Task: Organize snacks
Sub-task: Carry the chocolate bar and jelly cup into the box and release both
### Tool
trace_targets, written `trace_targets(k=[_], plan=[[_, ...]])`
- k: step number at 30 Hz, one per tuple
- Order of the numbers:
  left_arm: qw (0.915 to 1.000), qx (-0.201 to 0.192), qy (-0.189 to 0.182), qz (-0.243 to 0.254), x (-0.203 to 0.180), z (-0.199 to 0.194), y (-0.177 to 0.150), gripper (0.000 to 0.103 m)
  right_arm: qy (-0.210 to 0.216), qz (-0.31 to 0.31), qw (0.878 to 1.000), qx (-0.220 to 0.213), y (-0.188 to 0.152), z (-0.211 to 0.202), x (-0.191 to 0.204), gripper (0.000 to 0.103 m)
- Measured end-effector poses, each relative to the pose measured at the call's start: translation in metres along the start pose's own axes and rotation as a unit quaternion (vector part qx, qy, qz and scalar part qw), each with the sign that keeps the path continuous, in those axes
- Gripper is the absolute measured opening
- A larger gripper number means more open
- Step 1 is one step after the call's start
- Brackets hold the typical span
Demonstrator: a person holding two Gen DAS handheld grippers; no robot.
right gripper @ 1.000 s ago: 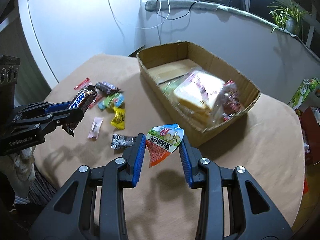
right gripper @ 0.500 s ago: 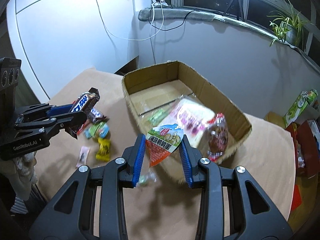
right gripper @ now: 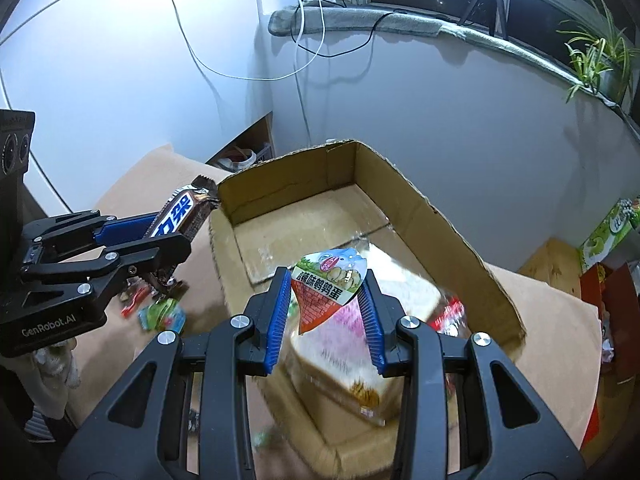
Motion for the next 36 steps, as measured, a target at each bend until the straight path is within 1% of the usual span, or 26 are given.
trace_targets(k=[10,18,20,23,24,25,36], plan=[[0.9999,0.011,0.004,-0.004,0.016,0.031,0.019,0.029,0.004,-0.005,1.0,0.011,0.015,0.031,0.002,0.036],[0.9997,0.021,0.01,-0.004,0.021,0.047,0.023,0.029,0.006,-0.01,1.0,0.017,0.017,0.044,0.003,0.036],[0.9997,0.022,0.011,-0.005,0.021,0.049,0.024,0.029,0.006,-0.011,1.0,0.015,0.017,0.045,0.003,0.036],[0.9996,0.023,0.013,-0.008,0.023,0.049,0.024,0.029,0.003,-0.01,1.0,0.013,0.017,0.045,0.002,0.042],[0.9996,0.021,0.017,-0.011,0.024,0.048,0.024,0.029,0.001,-0.009,1.0,0.012,0.017,0.044,0.002,0.045],[0.9996,0.019,0.018,-0.012,0.024,0.047,0.025,0.029,0.0,-0.009,1.0,0.011,0.017,0.043,0.001,0.046],[0.9998,0.005,0.02,-0.007,0.019,0.03,0.028,0.03,-0.005,-0.006,1.0,0.006,0.015,0.026,0.001,0.046]])
Point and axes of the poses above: each gripper's, at about its wrist camera, not at the fingertips, and z roughly the way its jaws point, x to its left, y to its top, the point moved 7 cm from there along z, roughly the way its jaws point, and after that the axes turned 12 degrees about -y, right-handed, at the moved point
